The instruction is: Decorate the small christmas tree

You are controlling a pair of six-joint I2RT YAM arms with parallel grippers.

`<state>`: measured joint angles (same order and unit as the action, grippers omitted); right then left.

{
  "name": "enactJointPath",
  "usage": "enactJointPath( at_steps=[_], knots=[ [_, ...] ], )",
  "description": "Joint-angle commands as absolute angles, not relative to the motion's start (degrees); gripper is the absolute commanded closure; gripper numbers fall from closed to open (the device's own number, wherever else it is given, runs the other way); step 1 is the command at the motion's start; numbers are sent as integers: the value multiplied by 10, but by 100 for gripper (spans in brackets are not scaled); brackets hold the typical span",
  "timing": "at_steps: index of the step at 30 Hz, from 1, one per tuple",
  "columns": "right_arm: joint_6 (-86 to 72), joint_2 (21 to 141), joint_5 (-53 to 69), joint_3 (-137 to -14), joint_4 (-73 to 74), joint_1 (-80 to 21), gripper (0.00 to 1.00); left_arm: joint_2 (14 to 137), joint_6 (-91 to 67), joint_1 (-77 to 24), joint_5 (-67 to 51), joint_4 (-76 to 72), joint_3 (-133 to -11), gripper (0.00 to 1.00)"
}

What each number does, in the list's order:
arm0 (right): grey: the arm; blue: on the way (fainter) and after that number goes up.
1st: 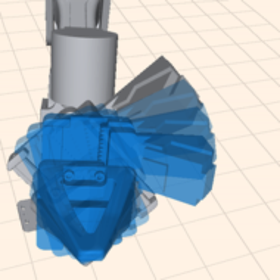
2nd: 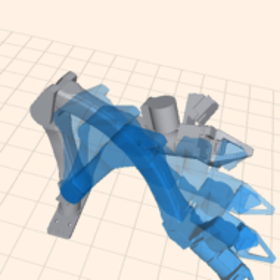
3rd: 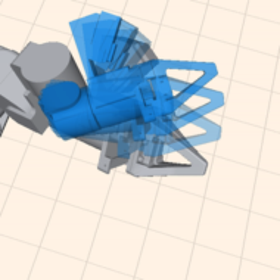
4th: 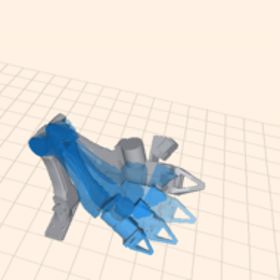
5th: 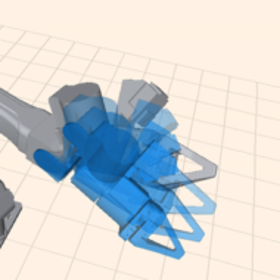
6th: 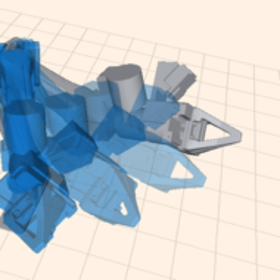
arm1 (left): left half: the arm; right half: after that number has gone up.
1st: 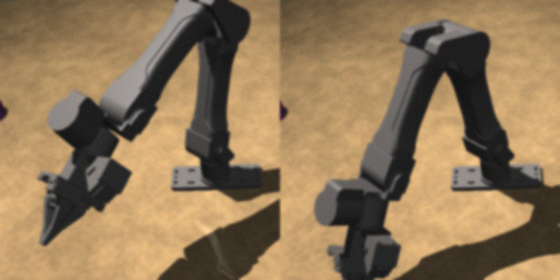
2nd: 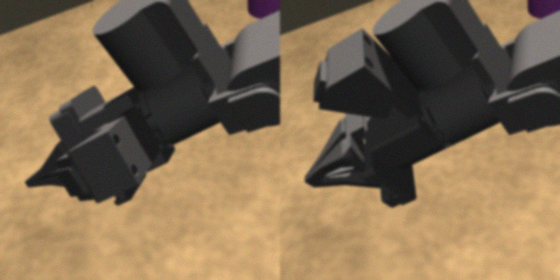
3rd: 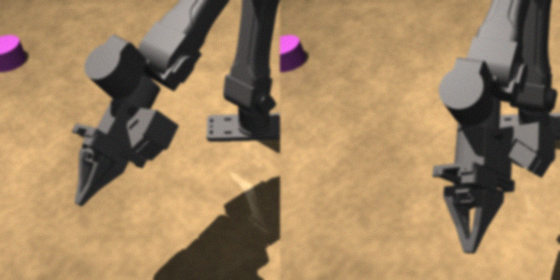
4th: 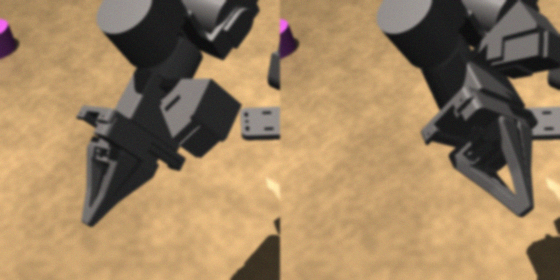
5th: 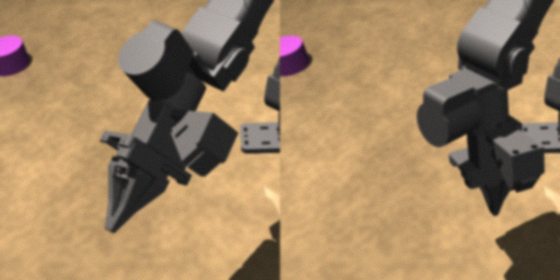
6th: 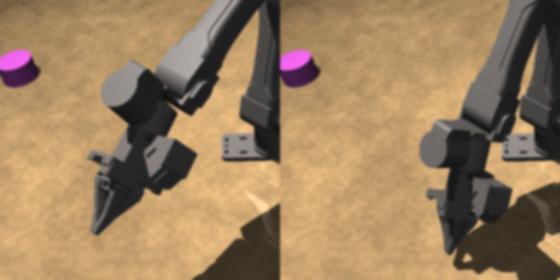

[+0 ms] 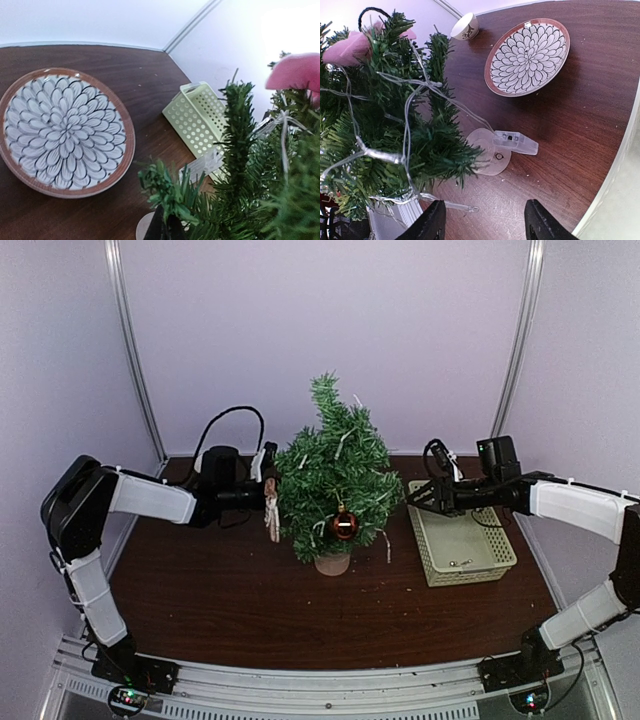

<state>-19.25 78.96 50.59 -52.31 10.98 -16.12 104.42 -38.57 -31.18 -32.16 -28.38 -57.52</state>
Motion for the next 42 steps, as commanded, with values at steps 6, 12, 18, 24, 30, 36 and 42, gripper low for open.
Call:
enactJointPath(
  at_steps=[6, 12, 18, 24, 30, 36, 42],
  knots=[
    [-182, 772, 513, -525, 100, -167, 43, 1109, -318, -304, -435, -217, -690, 100],
    [-178, 764, 512, -523, 102, -170, 43, 1164, -308, -300, -464, -190, -752, 100],
    [-170, 750, 515, -523, 114, -176, 41, 1200, -302, -300, -483, -162, -818, 100],
    [-162, 729, 500, -522, 131, -177, 39, 1198, -277, -299, -476, -119, -845, 100],
    [-157, 711, 469, -534, 156, -171, 39, 1169, -262, -286, -457, -93, -835, 87],
    [-156, 695, 439, -542, 181, -151, 38, 1131, -246, -272, -432, -68, -816, 61],
    [-130, 676, 373, -561, 253, -127, 38, 1082, -260, -240, -404, -79, -771, 37]
  ],
)
